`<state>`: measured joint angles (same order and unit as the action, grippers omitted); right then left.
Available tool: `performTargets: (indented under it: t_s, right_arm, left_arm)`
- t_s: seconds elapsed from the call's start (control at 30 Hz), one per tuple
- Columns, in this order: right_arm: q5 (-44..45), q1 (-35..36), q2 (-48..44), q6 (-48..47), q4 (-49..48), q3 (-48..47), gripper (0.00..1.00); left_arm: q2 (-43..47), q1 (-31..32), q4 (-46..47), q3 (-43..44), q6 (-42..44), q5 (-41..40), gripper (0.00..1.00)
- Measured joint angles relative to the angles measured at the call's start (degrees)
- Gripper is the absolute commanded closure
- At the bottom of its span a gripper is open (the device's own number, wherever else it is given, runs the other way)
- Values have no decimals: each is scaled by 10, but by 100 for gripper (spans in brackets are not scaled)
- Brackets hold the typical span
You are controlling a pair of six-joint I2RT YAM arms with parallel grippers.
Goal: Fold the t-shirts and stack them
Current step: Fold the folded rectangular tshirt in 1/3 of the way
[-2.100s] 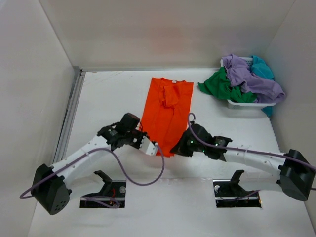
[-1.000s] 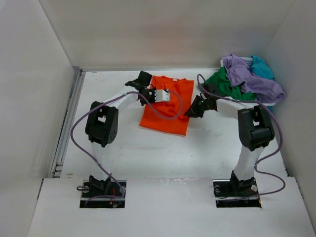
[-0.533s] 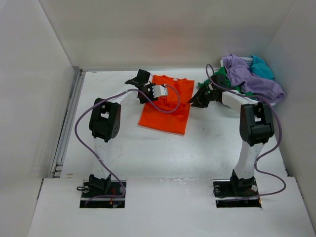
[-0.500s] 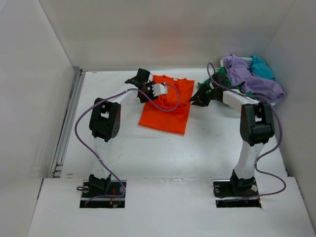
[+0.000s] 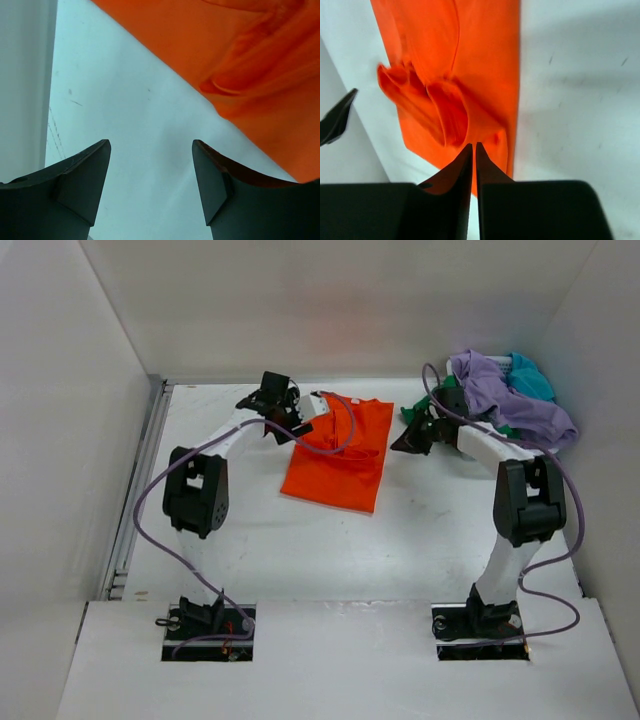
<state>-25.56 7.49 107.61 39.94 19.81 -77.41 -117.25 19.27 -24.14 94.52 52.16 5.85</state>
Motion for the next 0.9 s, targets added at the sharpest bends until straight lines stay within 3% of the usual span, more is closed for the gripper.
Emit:
performTargets:
  t_s: [0.17,0.33,0.6,0.9]
  right_arm:
    - [29,70,-34,-31,44,17,95]
    - [32,135,-11,-42,68,7,97]
    - [49,123,111,-42,91,-130,96]
    - [79,77,161,-60,108,-224,95]
  left_arm:
    - [91,11,-38,-75,14,35,44]
    - [90,17,-56,-78,2,69,44]
    - [79,0,-54,-83,-58,88,43]
    - [108,-6,-61,-150,-72,87,41]
